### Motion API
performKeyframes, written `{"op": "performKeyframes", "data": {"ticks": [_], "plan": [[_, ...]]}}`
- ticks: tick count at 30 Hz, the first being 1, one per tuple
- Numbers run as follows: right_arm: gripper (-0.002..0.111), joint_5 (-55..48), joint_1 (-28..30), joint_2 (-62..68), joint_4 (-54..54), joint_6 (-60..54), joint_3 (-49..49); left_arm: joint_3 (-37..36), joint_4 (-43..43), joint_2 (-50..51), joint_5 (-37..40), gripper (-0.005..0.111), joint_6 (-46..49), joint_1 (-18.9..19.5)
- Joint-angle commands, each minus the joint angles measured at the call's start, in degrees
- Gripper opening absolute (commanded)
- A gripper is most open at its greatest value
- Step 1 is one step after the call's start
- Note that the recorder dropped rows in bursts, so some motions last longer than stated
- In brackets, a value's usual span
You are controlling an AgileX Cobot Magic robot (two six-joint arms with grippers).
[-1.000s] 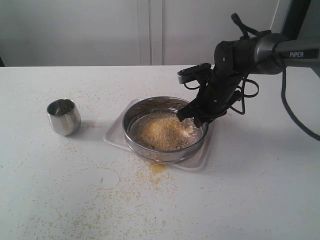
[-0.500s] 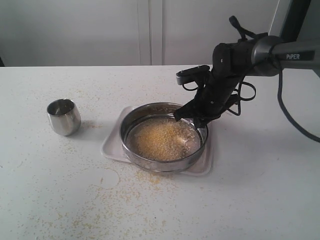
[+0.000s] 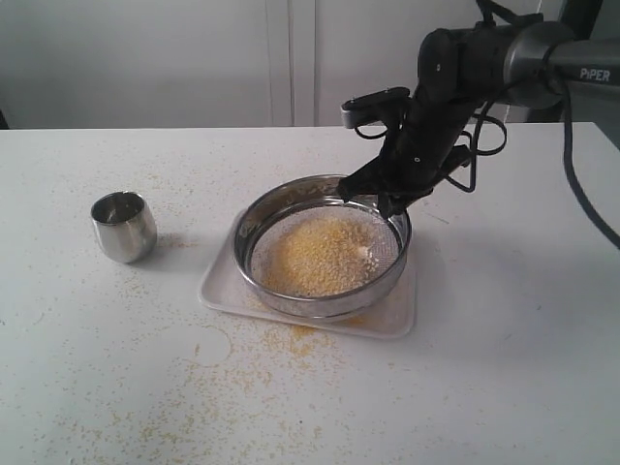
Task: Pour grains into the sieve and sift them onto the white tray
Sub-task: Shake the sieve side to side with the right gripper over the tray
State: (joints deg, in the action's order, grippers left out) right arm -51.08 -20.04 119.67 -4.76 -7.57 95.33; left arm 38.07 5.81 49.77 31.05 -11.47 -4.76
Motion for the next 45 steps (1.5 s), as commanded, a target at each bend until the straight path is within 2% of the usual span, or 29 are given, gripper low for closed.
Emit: {"op": "performKeyframes", "data": {"ticks": [1, 3, 6, 8, 10, 12, 14, 16, 17, 19, 20, 22, 23, 24, 26, 27, 30, 31, 33, 34, 37, 40, 41, 43, 44, 45], "plan": [[0.000, -1.88, 0.67, -1.22, -1.17, -1.40, 2.07, -0.33, -0.24, -0.42, 0.15, 0.000, -0.07, 0.00], [0.000, -1.49, 2.04, -1.22, -2.61, -1.25, 2.37, -0.33, -0.24, -0.42, 0.15, 0.000, -0.07, 0.00], [0.000, -0.27, 3.47, -1.22, -11.60, -1.71, 2.37, -0.33, -0.24, -0.42, 0.15, 0.000, -0.07, 0.00], [0.000, -1.51, 3.08, -1.22, -15.22, -9.54, 2.37, -0.33, -0.24, -0.42, 0.15, 0.000, -0.07, 0.00], [0.000, -2.02, 2.68, -1.22, -11.75, -15.99, 2.46, -0.33, -0.24, -0.42, 0.15, 0.000, -0.07, 0.00], [0.000, 0.38, 3.39, -1.22, -4.41, -7.65, 2.46, -0.33, -0.24, -0.42, 0.15, 0.000, -0.07, 0.00], [0.000, 2.04, 4.16, -1.09, -4.21, 3.03, 2.46, -0.33, -0.24, -0.42, 0.15, 0.000, -0.07, 0.00], [0.000, 1.11, 4.04, -0.97, -8.88, -3.74, 2.46, -0.33, -0.24, -0.42, 0.15, 0.000, -0.07, 0.00], [0.000, -0.43, 3.55, -0.97, -11.39, -12.98, 2.46, -0.33, -0.24, -0.42, 0.15, 0.000, -0.07, 0.00], [0.000, -1.52, 3.42, -0.86, -11.41, -19.81, 2.46, -0.33, -0.24, -0.42, 0.15, 0.000, -0.07, 0.00], [0.000, 0.12, 3.61, -0.86, -11.14, -16.32, 2.46, -0.33, -0.24, -0.42, 0.15, 0.000, -0.07, 0.00], [0.000, 3.58, 4.47, -0.36, -12.62, -1.88, 2.46, -0.33, -0.24, -0.42, 0.15, 0.000, -0.07, 0.00], [0.000, 4.05, 4.47, -0.24, -14.58, 0.52, 2.46, -0.33, -0.24, -0.42, 0.15, 0.000, -0.07, 0.00], [0.000, 4.05, 4.47, -0.18, -16.07, -2.43, 2.46, -0.33, -0.24, -0.42, 0.15, 0.000, -0.07, 0.00], [0.000, 2.05, 4.05, -0.18, -17.14, -17.20, 2.46, -0.33, -0.24, -0.42, 0.15, 0.000, -0.07, 0.00], [0.000, 1.63, 4.05, -0.18, -16.42, -19.24, 2.46, -0.33, -0.24, -0.42, 0.15, 0.000, -0.07, 0.00], [0.000, 3.73, 4.76, -0.09, -16.42, -4.89, 2.46, -0.33, -0.24, -0.42, 0.15, 0.000, -0.07, 0.00], [0.000, 3.33, 4.76, -0.09, -16.53, -4.40, 2.46, -0.33, -0.24, -0.42, 0.15, 0.000, -0.07, 0.00], [0.000, 1.13, 4.53, -0.31, -16.06, -16.81, 2.46, -0.33, -0.24, -0.42, 0.15, 0.000, -0.07, 0.00], [0.000, 0.51, 4.53, -0.31, -16.06, -19.28, 2.46, -0.33, -0.24, -0.42, 0.15, 0.000, -0.07, 0.00], [0.000, 0.86, 4.99, 0.05, -16.38, -7.94, 2.34, -0.33, -0.24, -0.42, 0.15, 0.000, -0.07, 0.00], [0.000, -1.44, 4.73, -0.07, -14.46, -19.74, 2.34, -0.33, -0.24, -0.42, 0.15, 0.000, -0.07, 0.00], [0.000, -0.83, 4.88, -0.07, -13.81, -17.48, 2.34, -0.33, -0.24, -0.42, 0.15, 0.000, -0.07, 0.00], [0.000, 1.01, 4.93, -0.07, -14.36, -5.32, 2.34, -0.33, -0.24, -0.42, 0.15, 0.000, -0.07, 0.00], [0.000, 0.73, 4.71, -0.07, -15.03, -5.96, 2.34, -0.33, -0.24, -0.42, 0.15, 0.000, -0.07, 0.00], [0.000, -0.24, 4.46, -0.21, -14.87, -13.39, 2.34, -0.33, -0.24, -0.42, 0.15, 0.000, -0.07, 0.00]]}}
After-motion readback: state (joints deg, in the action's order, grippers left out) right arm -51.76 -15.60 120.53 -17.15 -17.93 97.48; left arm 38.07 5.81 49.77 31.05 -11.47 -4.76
